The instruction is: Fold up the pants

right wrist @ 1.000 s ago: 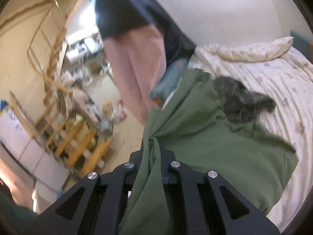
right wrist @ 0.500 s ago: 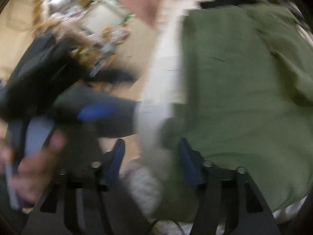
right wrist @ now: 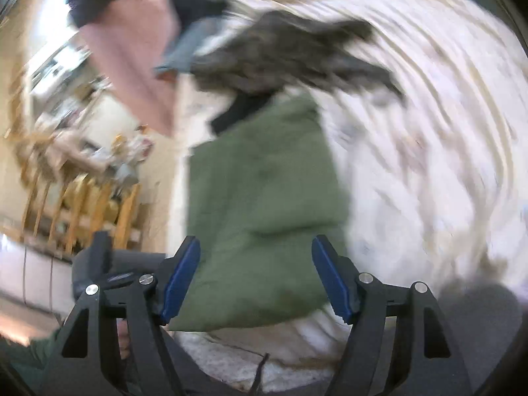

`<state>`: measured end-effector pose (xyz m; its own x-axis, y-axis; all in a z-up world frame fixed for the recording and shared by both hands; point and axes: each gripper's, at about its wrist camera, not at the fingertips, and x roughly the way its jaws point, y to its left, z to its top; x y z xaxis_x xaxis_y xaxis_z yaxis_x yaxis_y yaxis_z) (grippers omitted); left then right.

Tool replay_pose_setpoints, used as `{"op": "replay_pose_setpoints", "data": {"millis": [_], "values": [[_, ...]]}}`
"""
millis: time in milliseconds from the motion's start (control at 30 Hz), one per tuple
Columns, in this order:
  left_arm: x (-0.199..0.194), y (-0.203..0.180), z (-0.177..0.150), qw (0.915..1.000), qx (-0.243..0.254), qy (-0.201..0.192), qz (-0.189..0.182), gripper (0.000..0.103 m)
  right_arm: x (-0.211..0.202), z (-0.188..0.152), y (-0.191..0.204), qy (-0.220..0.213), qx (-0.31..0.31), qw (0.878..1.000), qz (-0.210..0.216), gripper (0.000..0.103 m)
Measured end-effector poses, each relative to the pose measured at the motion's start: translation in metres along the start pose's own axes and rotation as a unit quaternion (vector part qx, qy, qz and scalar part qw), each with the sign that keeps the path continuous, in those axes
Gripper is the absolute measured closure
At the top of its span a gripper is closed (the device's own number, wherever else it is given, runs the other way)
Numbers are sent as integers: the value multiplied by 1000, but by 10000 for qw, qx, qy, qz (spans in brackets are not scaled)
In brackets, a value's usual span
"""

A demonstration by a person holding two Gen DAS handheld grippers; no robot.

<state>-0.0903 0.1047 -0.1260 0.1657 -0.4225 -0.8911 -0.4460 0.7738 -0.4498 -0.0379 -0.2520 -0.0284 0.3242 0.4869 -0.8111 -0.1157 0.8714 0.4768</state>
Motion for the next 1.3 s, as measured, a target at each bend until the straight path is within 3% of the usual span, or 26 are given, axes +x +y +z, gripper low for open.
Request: {"op": "replay_pose_setpoints", "data": {"millis": [100,200,367,567,633,767,833,1000,1100,1200,1300], "values": [[5,-20,-9,9980,504,-147,361,12,36,-4,-14,398,214,9990,-35,30],[39,-33,-17,9916,985,260,802,12,87,-17,-5,918,137,9957,-69,31],[75,-21,-24,9827,1241,227,1355,0,149,-47,-3,1767,107,9792,-993,31],[53,-26,-24,9848,1273,83,1178,1,136,-40,-9,1852,327,9791,-775,31],[38,-26,-20,9877,1192,-21,1012,1,119,-32,-10,1691,402,9834,-526,31],[17,-20,-8,9902,1074,-247,861,1,91,-19,-8,1376,331,9885,-526,31],[16,-15,-2,9919,956,-178,820,1,82,-11,-8,1175,303,9909,-574,31],[25,-3,-3,9967,675,226,378,1,75,18,-19,878,230,9941,-592,31],[13,-7,5,9981,604,-146,-26,1,88,39,-29,944,232,9939,-529,25],[0,-15,32,9953,729,-595,227,1,108,60,-39,1292,327,9910,-140,23],[13,-18,60,9953,779,-265,520,1,134,75,-40,1522,251,9880,-50,23]]}}
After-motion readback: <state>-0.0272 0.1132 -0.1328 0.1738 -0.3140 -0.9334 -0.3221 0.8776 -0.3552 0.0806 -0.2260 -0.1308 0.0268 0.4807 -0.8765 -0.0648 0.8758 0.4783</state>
